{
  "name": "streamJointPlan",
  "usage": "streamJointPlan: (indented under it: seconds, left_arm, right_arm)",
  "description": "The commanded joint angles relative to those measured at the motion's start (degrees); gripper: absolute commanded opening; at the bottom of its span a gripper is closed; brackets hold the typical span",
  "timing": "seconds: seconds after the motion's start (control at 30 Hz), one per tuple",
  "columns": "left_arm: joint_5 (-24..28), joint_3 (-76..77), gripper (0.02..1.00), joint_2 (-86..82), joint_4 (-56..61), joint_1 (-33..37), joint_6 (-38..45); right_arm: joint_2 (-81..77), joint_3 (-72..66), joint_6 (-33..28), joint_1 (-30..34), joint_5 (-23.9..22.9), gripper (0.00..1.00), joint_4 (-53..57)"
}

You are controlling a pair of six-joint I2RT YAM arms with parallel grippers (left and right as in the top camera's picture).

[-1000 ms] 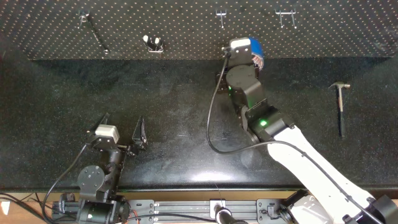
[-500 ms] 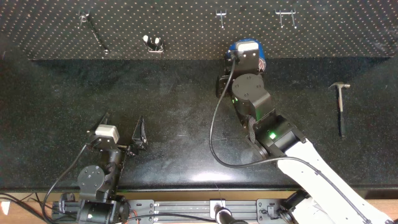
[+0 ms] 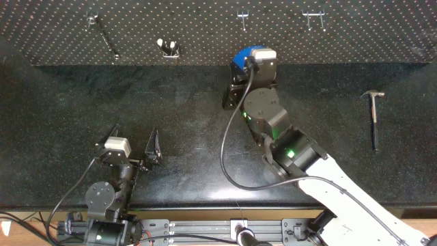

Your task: Place Tools Onto Pegboard

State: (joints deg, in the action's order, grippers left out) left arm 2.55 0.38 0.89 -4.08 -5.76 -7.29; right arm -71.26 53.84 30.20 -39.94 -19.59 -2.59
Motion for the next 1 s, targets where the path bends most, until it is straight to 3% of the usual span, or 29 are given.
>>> streamJointPlan:
  seconds: [0.03, 0.37, 0.5, 1.0]
  left_arm:
    - [-0.61, -0.07, 0.993, -0.7, -0.44, 0.13, 0.74]
    - [-0.61, -0.07, 0.993, -0.7, -0.44, 0.13, 0.74]
    - [-0.61, -0.07, 0.993, -0.7, -0.44, 0.13, 0.74]
    - [-0.61, -0.07, 0.993, -0.7, -0.44, 0.13, 0.74]
  right_arm:
    - [-2.08, 5.09, 1.31, 0.13, -0.76, 0.075, -0.55]
    - [-7.91, 8.68, 2.82, 3.04, -0.09, 0.075, -0.2]
    - [-10.45, 11.06, 2.82, 4.0, 3.34, 0.075, -0.09]
    - [-17.31, 17.81, 2.8, 7.3, 3.82, 0.075, 1.68]
